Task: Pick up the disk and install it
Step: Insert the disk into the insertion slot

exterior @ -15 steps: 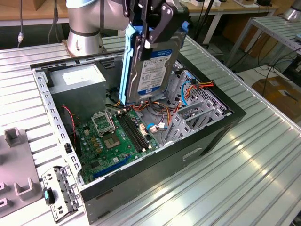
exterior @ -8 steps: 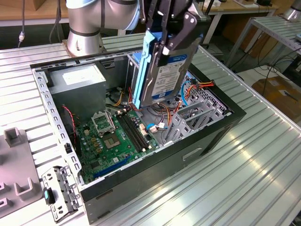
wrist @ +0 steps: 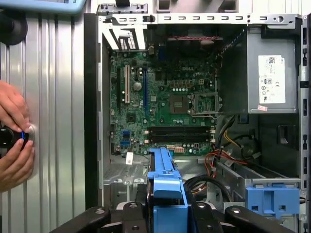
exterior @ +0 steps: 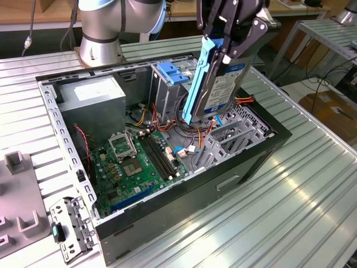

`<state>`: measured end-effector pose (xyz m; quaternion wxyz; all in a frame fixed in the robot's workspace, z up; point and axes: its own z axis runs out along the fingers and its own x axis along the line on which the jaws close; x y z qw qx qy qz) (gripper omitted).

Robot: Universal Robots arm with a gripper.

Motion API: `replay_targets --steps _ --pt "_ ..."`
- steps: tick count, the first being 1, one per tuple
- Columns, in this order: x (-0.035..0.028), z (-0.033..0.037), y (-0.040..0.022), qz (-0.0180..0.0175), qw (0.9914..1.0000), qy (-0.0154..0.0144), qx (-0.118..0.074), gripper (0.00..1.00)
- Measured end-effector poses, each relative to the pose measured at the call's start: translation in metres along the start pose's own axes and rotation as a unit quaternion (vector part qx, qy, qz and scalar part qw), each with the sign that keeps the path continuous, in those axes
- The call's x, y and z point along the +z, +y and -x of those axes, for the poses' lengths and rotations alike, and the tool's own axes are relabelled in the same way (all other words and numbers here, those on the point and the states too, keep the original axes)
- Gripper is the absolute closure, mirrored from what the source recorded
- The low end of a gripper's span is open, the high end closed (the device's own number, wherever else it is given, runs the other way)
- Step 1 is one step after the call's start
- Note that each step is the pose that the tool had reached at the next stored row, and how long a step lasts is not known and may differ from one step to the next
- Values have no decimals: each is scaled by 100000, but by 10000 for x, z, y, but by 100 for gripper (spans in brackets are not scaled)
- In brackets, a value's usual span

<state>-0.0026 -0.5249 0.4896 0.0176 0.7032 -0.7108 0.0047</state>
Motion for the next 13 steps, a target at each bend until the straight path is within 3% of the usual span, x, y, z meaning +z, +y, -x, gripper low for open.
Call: replay_targets --steps 6,13 --pt "12 -31 -73 -5 100000 8 -204 63" --pt "15 -44 -87 -10 100000 9 -277 63"
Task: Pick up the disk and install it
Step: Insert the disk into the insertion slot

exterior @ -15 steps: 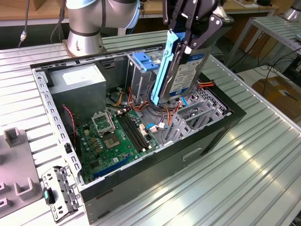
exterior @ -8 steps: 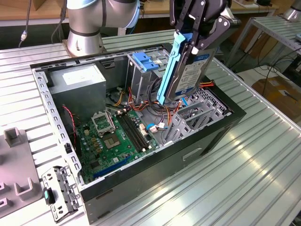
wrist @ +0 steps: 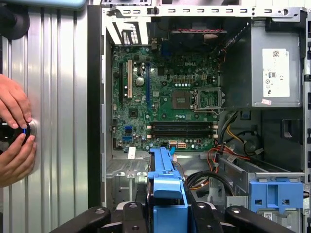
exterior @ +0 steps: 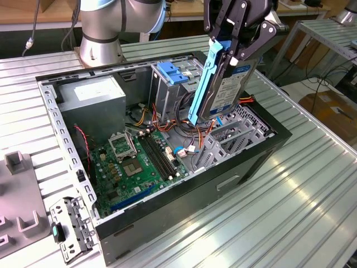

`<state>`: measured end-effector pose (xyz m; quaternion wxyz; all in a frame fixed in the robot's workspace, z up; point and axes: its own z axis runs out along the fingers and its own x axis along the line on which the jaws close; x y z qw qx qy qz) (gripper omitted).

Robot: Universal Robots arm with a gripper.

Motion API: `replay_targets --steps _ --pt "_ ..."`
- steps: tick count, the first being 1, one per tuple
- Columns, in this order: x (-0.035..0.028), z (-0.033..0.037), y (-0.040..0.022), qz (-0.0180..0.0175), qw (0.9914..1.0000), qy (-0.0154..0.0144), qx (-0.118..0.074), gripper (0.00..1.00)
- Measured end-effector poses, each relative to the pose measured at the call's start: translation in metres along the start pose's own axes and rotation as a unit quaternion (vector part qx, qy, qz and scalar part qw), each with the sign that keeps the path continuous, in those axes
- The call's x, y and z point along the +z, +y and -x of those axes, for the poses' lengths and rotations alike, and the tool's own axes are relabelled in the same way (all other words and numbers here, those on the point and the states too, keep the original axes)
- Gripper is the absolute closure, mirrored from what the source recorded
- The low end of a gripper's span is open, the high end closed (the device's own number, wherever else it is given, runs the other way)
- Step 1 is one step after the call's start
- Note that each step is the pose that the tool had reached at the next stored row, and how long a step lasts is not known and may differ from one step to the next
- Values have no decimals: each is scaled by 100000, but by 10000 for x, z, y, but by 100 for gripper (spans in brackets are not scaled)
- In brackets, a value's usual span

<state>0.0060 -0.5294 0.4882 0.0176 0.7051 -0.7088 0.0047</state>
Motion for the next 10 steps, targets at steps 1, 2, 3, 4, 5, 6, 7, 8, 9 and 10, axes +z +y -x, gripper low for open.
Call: replay_targets --steps 1,2,3,4,5,6,7,8,9,10 --pt "0 0 0 -1 100000 1 0 63" --pt "0 0 0 1 100000 1 1 63" --pt "0 0 0 1 100000 0 -1 63" --pt "0 0 0 1 100000 0 -2 63" --pt "0 0 0 3 100000 0 -2 63" --pt "0 0 0 1 100000 0 -3 63" --pt "0 0 0 1 100000 1 -4 63" --pt "2 -2 0 -1 100000 -3 -3 63" --pt "3 -8 1 0 100000 -3 -2 63" --pt "5 -18 0 1 100000 4 -6 63"
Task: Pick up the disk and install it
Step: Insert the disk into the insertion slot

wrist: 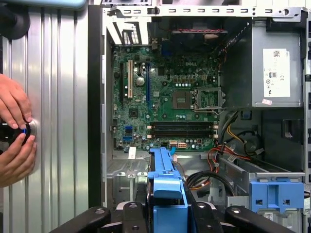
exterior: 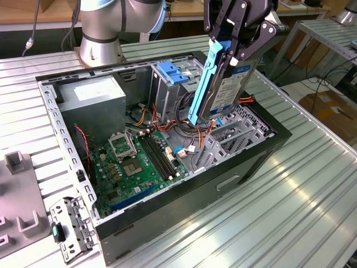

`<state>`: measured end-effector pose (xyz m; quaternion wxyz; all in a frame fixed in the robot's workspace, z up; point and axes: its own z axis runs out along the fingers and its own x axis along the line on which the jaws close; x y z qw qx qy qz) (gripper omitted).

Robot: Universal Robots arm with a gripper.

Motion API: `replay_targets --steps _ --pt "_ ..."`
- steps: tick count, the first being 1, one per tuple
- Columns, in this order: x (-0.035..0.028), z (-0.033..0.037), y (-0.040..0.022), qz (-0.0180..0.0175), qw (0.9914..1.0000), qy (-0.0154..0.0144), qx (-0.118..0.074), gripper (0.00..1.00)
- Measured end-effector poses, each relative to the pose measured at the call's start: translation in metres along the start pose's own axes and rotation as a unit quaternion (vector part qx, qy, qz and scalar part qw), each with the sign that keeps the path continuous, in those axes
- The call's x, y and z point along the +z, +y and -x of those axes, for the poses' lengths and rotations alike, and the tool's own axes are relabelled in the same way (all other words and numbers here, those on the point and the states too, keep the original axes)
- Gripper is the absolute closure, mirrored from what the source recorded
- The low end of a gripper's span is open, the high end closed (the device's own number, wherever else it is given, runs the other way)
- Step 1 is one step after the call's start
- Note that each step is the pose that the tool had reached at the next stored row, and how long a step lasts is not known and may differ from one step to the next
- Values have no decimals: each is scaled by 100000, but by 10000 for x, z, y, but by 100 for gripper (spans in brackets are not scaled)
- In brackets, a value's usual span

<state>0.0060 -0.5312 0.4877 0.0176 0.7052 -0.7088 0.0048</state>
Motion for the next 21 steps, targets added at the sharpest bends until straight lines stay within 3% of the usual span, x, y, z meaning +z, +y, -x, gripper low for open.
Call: replay_targets --steps 3,7,15,21 --pt "19 -24 -6 -3 100000 -14 -8 63" --pt "52 -26 -67 -3 100000 -6 -44 63" --pt "94 -40 -299 -5 100000 -3 -100 63" --pt "109 -65 -340 -4 100000 0 -125 63"
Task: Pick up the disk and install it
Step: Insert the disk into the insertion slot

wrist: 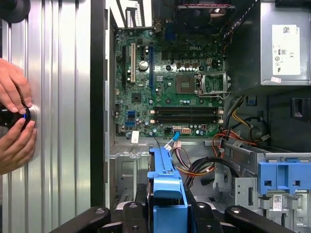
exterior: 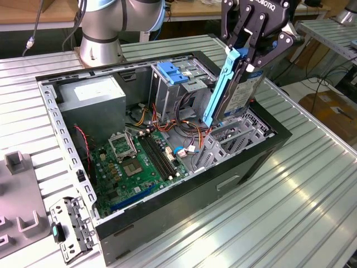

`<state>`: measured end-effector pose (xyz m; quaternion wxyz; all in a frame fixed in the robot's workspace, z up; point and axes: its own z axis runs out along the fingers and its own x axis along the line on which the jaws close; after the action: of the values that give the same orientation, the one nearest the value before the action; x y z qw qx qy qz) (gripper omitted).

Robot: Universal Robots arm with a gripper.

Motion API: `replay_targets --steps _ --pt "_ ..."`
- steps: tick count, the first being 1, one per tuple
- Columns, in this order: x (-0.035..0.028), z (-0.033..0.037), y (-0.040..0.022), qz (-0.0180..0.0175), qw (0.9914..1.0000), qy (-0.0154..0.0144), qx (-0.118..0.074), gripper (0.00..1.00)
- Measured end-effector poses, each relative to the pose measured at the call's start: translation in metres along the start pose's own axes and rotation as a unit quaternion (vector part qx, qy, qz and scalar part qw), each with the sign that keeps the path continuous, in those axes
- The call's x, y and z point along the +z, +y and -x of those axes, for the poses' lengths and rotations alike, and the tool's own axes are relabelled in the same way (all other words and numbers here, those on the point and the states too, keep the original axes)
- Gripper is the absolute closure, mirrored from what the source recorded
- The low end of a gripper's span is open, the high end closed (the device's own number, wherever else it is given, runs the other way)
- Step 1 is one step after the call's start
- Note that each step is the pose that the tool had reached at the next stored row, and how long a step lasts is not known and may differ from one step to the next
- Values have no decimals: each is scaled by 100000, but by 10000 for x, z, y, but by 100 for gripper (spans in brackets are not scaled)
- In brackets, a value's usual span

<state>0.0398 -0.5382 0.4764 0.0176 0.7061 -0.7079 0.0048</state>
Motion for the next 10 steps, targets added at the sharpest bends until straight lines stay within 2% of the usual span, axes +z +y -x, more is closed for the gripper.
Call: replay_targets --steps 5,10 --pt "21 -66 -3 -3 100000 -2 -65 63" --pt "28 -74 -42 -3 100000 8 -112 63"
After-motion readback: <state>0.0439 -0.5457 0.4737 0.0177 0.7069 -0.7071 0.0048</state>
